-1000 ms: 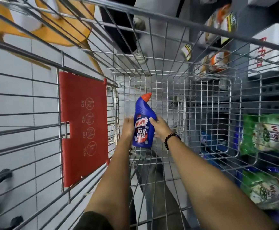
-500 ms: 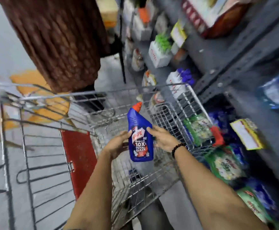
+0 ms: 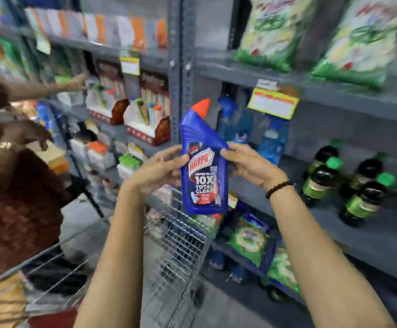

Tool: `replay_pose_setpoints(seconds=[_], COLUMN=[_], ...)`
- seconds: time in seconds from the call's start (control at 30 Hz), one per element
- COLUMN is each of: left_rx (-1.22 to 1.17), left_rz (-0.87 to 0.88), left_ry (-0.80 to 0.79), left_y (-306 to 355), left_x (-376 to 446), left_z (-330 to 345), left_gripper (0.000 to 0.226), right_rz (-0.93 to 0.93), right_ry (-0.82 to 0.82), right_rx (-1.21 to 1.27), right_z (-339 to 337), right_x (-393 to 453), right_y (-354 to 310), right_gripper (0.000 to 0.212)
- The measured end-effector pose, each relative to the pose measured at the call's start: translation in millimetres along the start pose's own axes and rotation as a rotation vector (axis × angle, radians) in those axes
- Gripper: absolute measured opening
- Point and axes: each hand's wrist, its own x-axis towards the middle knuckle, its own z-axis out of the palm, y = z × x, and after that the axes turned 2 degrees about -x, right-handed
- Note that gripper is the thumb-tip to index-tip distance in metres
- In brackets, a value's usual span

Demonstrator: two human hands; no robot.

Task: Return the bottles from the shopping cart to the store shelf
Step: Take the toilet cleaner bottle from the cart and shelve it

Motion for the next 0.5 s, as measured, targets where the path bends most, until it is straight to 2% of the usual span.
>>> replay_pose_setpoints(seconds=[0.1,0.2,0.27,0.43,0.5], left_rx=[0.071,0.111,0.118,0.097,0.092], left_rz=[0.091,0.137,0.161,0.152,0.112], left_ry=[-0.159,-0.301,-0.373,-0.503,-0.547], left_y=[37.6,57.6,61.2,47.9,36.4], left_x=[15.6,31.5,43.6,69.2,80.9], left_z=[43.5,84.2,111.4,171.8,196.5], left_gripper=[0.028,0.053,0.059,0.055,0.043], right_rz=[-0.113,-0.185,-0.219,-0.205,-0.182], right_ry=[0.037,0.095,0.157,0.289,0.349], right_rx=[-0.068,-0.108,-0.142,-0.158,-0.147], right_z=[-27.5,-51.2,-68.0,-107.5,-124.1], right_x=[-44.2,-84.0,-109.2,-165.3,-188.4], right_y=[-46.3,-70.9,-78.1,-73.9,-65.0], right_gripper=[0.039,0.061,0.068,0.074,0.073])
